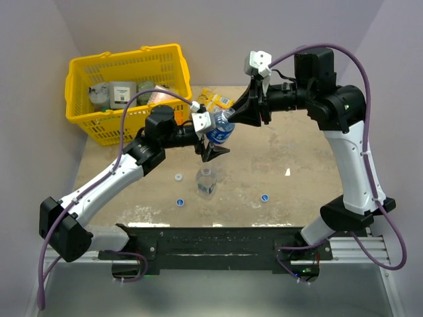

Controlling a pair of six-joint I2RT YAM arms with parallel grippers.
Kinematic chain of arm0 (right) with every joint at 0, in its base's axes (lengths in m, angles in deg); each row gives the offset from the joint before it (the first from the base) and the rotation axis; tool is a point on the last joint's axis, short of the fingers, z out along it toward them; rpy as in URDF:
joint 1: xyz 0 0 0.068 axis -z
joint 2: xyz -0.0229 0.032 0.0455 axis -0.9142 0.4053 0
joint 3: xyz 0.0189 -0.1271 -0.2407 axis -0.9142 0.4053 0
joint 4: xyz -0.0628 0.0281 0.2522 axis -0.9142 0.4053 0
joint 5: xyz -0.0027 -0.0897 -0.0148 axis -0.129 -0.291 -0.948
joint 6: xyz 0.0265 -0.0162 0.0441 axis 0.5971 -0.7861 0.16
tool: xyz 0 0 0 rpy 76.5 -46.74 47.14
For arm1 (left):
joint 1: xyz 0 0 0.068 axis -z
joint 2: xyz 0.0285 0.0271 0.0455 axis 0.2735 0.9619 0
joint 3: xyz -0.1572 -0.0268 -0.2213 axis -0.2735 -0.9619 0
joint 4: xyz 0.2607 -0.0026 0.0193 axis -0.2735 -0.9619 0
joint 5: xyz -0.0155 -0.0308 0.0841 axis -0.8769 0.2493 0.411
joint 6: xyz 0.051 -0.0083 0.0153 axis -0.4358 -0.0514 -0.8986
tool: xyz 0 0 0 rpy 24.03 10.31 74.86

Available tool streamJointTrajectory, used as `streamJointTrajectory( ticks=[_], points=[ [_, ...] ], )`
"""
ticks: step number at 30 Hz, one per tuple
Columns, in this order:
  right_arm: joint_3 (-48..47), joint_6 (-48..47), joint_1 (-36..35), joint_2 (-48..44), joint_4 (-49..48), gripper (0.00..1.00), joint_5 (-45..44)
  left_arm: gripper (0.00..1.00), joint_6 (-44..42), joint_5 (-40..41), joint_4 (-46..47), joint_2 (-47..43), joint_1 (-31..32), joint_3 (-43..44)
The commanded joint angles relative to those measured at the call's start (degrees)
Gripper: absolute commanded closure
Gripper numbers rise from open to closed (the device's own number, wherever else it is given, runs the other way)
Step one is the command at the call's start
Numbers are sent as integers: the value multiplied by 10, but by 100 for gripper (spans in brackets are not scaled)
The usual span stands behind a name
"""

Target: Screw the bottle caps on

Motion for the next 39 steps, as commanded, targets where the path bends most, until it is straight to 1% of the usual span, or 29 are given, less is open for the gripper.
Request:
streamJointTrajectory(
  ticks=[1, 3, 4, 5, 6, 7, 9, 10, 11, 12, 13, 14, 16, 17, 19, 20, 22, 23, 24, 25, 26, 27, 28, 29, 31, 32, 35, 39],
  points=[
    [-7, -2, -11, -1, -7, 100, -9, 15, 1, -5, 26, -5, -3, -5],
    [-13, 2, -13, 3, -13, 100, -11, 22, -1, -7, 23, -7, -2, -9],
    [-15, 4, -13, 5, -13, 100, -12, 28, -1, -7, 24, -8, -2, -11],
    [-15, 8, -14, 6, -17, 100, -26, 31, 1, -6, 28, -12, -3, -17],
    [-12, 13, -15, 6, -23, 83, -34, 35, 7, -6, 30, -15, -2, -21],
    [-10, 16, -14, 4, -28, 70, -45, 49, 11, 0, 33, -22, -3, -24],
    [18, 33, -14, -20, -70, 52, -100, 65, 24, 19, 40, -33, -11, -37],
    [37, 38, -14, -36, -90, 24, -127, 83, 28, 31, 40, -44, -21, -39],
    [86, 42, -14, -51, -138, 16, -151, 88, 33, 43, 39, -51, -33, -43],
    [112, 41, -12, -82, -159, 12, -197, 91, 40, 44, 38, -58, -45, -46],
    [132, 36, -8, -90, -172, 9, -209, 94, 43, 47, 38, -72, -72, -47],
    [151, 18, -5, -93, -167, 9, -213, 95, 48, 58, 35, -81, -85, -53],
    [155, -2, 11, -82, -145, 10, -203, 96, 47, 69, 33, -115, -120, -74],
    [169, -23, 19, -79, -124, 10, -194, 96, 40, 91, 33, -130, -128, -84],
    [192, -54, 38, -74, -102, 12, -171, 97, 22, 109, 31, -173, -133, -122],
    [221, -96, 41, -73, -73, 12, -169, 98, -8, 112, 21, -187, -133, -135],
    [253, -157, 40, -63, -28, 14, -176, 100, -18, 127, 7, -224, -133, -171],
    [305, -227, 40, -66, 5, 15, -181, 100, -20, 155, 1, -234, -133, -183],
    [342, -258, 40, -71, 12, 16, -191, 100, -23, 170, -4, -245, -134, -193],
    [417, -290, 41, -85, 17, 17, -211, 100, -19, 190, -6, -266, -135, -219],
    [457, -351, 41, -96, 17, 18, -220, 100, 8, 249, -4, -276, -138, -234],
    [495, -374, 41, -105, 9, 18, -231, 100, 24, 281, -2, -287, -144, -250],
    [561, -390, 40, -120, -5, 19, -255, 100, 42, 309, 0, -307, -159, -281],
    [588, -416, 40, -124, -31, 20, -263, 100, 66, 347, 1, -317, -168, -297],
    [646, -450, 39, -125, -57, 24, -278, 100, 77, 360, 7, -343, -187, -334],
    [659, -464, 39, -117, -73, 29, -292, 100, 81, 365, 8, -349, -188, -340],
    [701, -524, 38, -101, -93, 36, -327, 100, 97, 373, 1, -350, -191, -334],
    [763, -597, 30, -126, -121, 36, -352, 100, 105, 363, 7, -341, -208, -329]
  ],
)
